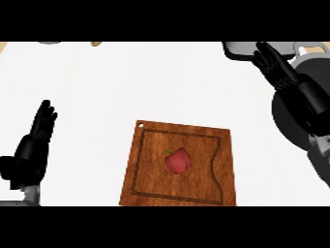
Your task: Pick the bell pepper from the cutting board and place it in the pot
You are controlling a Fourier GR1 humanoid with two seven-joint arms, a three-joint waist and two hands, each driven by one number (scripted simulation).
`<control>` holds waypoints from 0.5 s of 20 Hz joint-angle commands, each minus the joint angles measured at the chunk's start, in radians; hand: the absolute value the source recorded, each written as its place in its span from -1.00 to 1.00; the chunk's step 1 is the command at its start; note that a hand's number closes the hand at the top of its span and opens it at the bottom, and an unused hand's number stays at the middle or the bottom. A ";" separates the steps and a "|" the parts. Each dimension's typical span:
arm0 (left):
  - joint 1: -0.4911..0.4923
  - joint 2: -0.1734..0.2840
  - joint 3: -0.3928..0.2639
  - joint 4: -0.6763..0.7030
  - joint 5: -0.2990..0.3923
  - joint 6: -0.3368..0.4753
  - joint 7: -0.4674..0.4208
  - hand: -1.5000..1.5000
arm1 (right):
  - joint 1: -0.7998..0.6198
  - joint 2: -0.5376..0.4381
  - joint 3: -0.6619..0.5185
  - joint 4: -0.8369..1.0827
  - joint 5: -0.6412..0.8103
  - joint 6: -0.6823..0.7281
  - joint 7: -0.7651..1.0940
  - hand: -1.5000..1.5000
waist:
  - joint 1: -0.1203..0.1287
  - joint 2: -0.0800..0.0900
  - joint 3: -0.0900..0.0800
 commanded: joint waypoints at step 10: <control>-0.012 -0.010 -0.144 0.115 0.064 -0.218 0.168 0.00 | 0.064 0.143 0.304 -0.147 0.640 -0.436 -0.139 -1.00 | -0.034 -0.010 0.023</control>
